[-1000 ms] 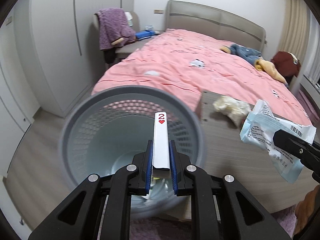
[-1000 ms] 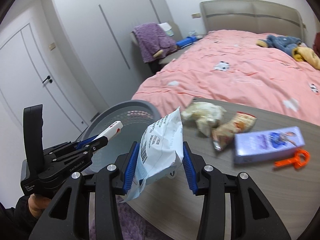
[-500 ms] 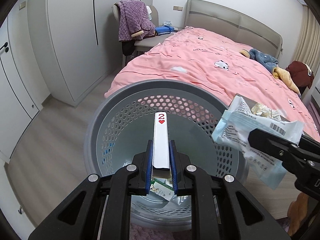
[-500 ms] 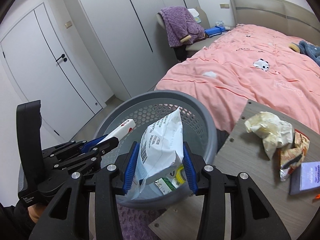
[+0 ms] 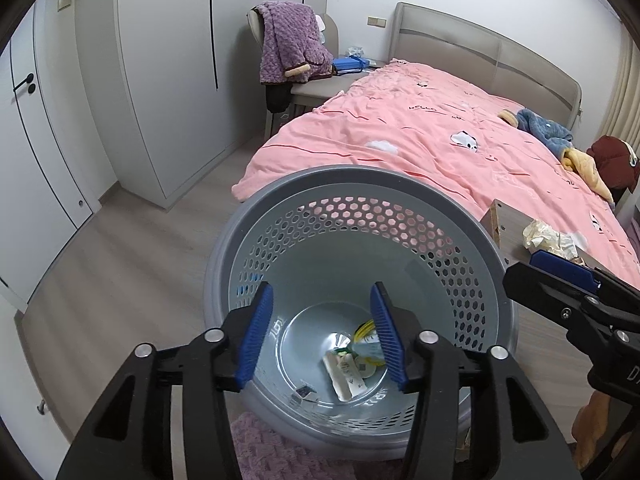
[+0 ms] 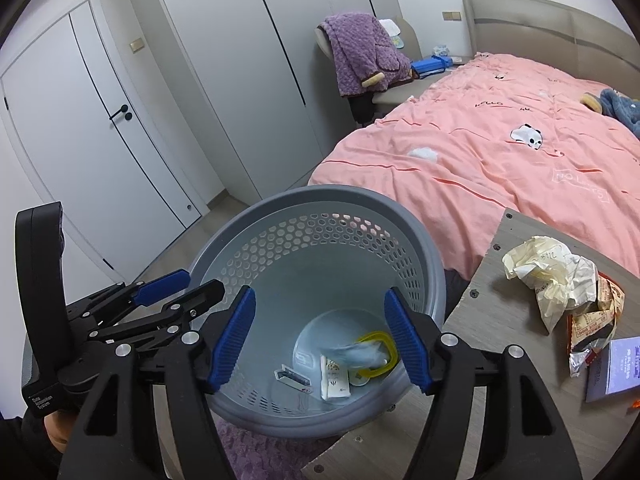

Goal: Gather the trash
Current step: 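Open both tools to drop the tube and packet into the basket, then move both open tools back over the table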

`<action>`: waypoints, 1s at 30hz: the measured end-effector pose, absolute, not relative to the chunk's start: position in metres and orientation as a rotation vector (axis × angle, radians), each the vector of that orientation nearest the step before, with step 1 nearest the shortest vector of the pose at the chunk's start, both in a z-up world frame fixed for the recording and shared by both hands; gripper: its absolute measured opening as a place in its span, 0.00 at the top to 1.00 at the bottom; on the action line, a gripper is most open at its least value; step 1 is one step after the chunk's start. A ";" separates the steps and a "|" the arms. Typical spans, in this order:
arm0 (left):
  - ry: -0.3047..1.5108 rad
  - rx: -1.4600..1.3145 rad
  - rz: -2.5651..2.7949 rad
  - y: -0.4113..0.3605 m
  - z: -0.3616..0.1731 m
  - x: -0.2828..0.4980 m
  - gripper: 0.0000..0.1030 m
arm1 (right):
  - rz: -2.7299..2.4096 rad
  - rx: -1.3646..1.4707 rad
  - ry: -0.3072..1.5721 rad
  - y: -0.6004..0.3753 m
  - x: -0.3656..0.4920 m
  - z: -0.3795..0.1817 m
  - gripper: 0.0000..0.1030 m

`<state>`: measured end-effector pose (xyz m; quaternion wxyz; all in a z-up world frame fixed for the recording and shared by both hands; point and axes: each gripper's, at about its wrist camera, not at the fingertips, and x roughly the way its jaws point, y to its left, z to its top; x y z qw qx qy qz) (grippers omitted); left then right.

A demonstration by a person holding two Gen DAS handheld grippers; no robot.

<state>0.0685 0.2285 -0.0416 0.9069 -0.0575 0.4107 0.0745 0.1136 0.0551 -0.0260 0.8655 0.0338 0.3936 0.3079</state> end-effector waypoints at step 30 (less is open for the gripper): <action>0.813 -0.090 0.206 0.211 -0.026 0.038 0.29 | 0.571 0.072 0.745 0.019 0.082 -0.011 0.20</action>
